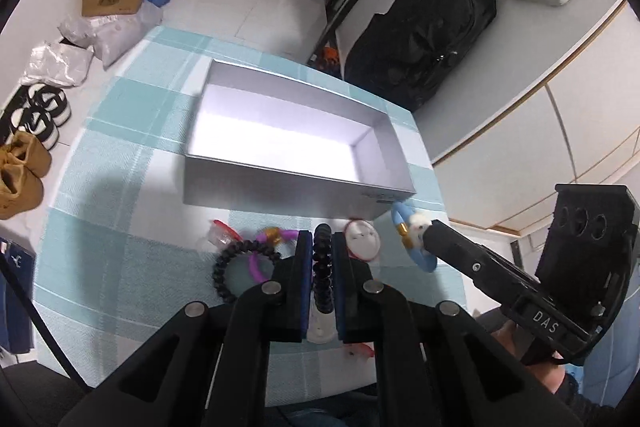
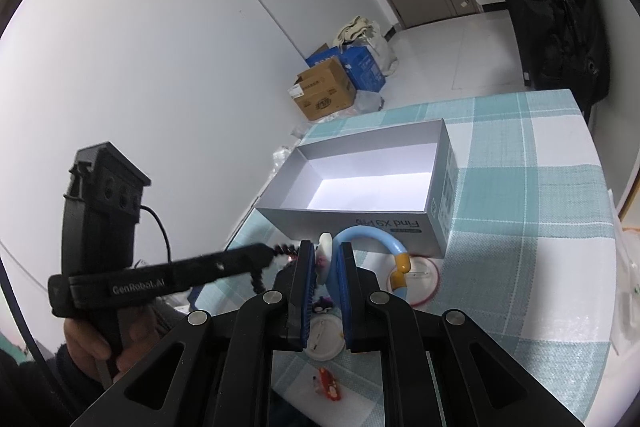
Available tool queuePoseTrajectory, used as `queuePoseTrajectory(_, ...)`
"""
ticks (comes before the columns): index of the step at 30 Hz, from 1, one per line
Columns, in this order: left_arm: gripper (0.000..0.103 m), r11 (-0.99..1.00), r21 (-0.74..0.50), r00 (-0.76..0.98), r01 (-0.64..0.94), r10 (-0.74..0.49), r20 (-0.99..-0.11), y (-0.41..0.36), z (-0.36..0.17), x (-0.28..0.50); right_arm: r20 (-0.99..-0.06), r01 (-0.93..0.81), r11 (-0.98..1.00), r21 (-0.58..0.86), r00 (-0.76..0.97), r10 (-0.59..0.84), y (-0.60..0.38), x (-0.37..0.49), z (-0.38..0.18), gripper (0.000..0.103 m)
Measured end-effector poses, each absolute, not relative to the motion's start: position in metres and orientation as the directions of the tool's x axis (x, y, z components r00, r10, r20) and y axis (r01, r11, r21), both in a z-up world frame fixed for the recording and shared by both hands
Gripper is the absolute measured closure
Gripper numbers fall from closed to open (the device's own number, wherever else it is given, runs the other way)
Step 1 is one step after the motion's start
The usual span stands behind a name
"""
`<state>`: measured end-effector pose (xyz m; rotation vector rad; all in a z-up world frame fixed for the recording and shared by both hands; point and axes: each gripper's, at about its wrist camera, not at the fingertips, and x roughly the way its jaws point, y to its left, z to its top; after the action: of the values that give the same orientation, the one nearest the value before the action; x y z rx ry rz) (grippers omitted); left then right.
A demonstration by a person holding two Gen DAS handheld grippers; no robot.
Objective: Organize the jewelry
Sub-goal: 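Close the left tool on the black bead bracelet while the right tool lifts the blue ring, then carry both items over the white box and open both tools inside it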
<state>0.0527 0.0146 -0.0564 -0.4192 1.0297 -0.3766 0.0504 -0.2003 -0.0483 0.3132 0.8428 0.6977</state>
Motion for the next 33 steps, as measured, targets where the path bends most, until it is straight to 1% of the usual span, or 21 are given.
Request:
queuePoseTrajectory(3, 0.098, 0.822, -0.563, 0.455, 0.083, -0.534, -0.713, 0.021, -0.059, 0.053, -0.577, -0.437, 0.738, 0.513, 0.461, 0.674, -0.2, 0.051, -0.05, 0.092)
queuePoseTrajectory(8, 0.098, 0.811, -0.578, 0.492, 0.095, -0.543, -0.681, 0.026, -0.045, 0.054, -0.574, -0.437, 0.736, 0.516, 0.462, 0.676, -0.2, 0.051, -0.049, 0.092)
queuePoseTrajectory(12, 0.098, 0.823, -0.562, 0.522, 0.084, -0.516, -0.679, 0.03, -0.035, 0.058, -0.548, -0.451, 0.727, 0.518, 0.477, 0.687, -0.201, 0.048, -0.042, 0.092)
queuePoseTrajectory(17, 0.098, 0.83, -0.552, 0.553, 0.078, -0.497, -0.669, 0.034, -0.022, 0.068, -0.488, -0.491, 0.692, 0.53, 0.49, 0.722, -0.2, 0.047, -0.023, 0.092)
queuePoseTrajectory(21, 0.098, 0.834, -0.547, 0.56, 0.069, -0.486, -0.671, 0.038, -0.02, 0.08, -0.466, -0.51, 0.68, 0.527, 0.495, 0.733, -0.196, 0.055, -0.01, 0.092)
queuePoseTrajectory(23, 0.098, 0.844, -0.532, 0.565, 0.061, -0.469, -0.679, 0.039, -0.018, 0.088, -0.465, -0.507, 0.676, 0.535, 0.492, 0.736, -0.194, 0.063, -0.007, 0.092)
queuePoseTrajectory(27, 0.098, 0.851, -0.518, 0.559, 0.086, -0.472, -0.682, 0.035, -0.017, 0.105, -0.475, -0.494, 0.679, 0.543, 0.486, 0.734, -0.19, 0.084, -0.009, 0.092)
queuePoseTrajectory(33, 0.098, 0.865, -0.492, 0.527, 0.099, -0.465, -0.711, 0.026, -0.025, 0.125, -0.499, -0.486, 0.686, 0.542, 0.471, 0.728, -0.178, 0.118, -0.017, 0.092)
